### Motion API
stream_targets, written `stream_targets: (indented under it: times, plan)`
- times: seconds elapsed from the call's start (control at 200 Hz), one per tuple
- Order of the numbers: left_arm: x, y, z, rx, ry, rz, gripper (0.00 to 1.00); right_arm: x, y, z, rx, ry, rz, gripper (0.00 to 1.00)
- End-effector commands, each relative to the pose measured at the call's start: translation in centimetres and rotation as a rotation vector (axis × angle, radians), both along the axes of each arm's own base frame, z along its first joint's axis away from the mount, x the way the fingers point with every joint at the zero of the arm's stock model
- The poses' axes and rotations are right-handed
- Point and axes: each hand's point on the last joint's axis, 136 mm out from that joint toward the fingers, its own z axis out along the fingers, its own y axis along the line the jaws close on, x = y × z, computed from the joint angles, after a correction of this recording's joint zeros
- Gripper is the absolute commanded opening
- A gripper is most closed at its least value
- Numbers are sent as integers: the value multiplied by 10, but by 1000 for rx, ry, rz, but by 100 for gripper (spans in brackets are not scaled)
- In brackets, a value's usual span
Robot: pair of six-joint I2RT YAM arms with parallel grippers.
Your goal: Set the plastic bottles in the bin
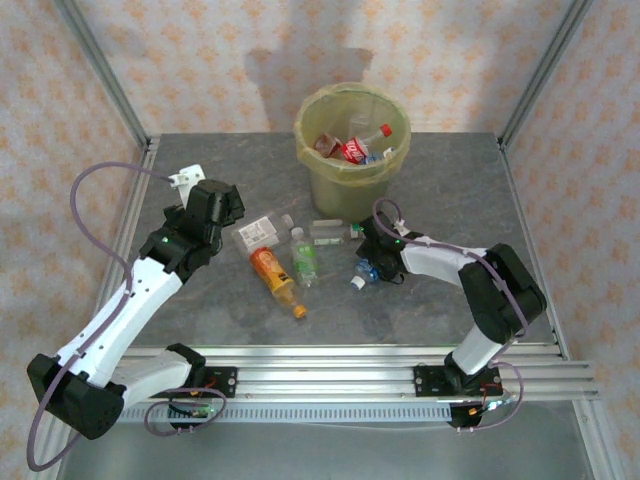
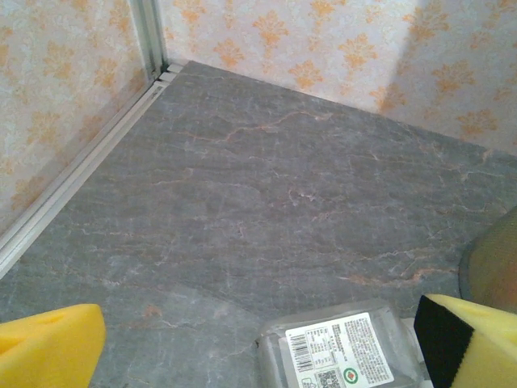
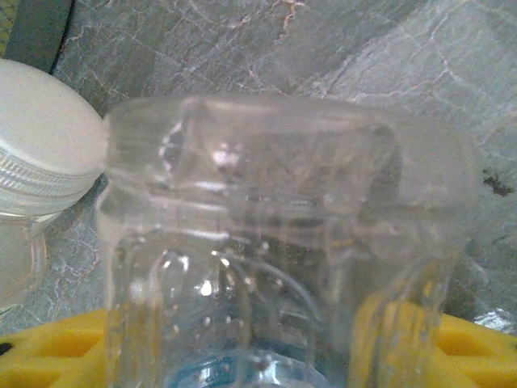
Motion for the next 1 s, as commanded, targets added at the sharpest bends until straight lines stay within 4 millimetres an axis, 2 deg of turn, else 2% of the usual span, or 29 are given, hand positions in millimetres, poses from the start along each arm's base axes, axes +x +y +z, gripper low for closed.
stream_targets:
  times: [0.0, 0.145, 0.305, 0.43, 0.606, 0.631, 0.721, 0.896, 0.996]
  plan:
    - [-7, 12, 2, 12, -3, 56, 100, -18, -24, -27, -103, 99, 1, 57]
    - [-8, 17, 2, 19, -1, 79, 100, -17, -32, -6, -145, 72, 25, 49]
    - [-11, 23, 3, 28, -4, 108, 100, -18, -53, 37, -238, 4, 26, 45]
    - [-12, 24, 3, 28, -7, 112, 100, -21, -68, 80, -268, -87, 7, 43]
    - [-10, 23, 2, 1, -20, 122, 100, -20, -79, 156, -276, -261, 32, 43]
    - [-10, 22, 2, -1, -18, 120, 100, -19, -80, 175, -273, -303, 39, 43]
    - [-9, 21, 2, -7, -17, 113, 100, -14, -81, 218, -285, -394, 66, 43]
    - [-6, 16, -3, -22, -4, 95, 100, 8, -67, 304, -288, -569, 140, 44]
    - [-6, 15, -3, -31, -2, 89, 100, 31, -49, 334, -293, -621, 189, 45]
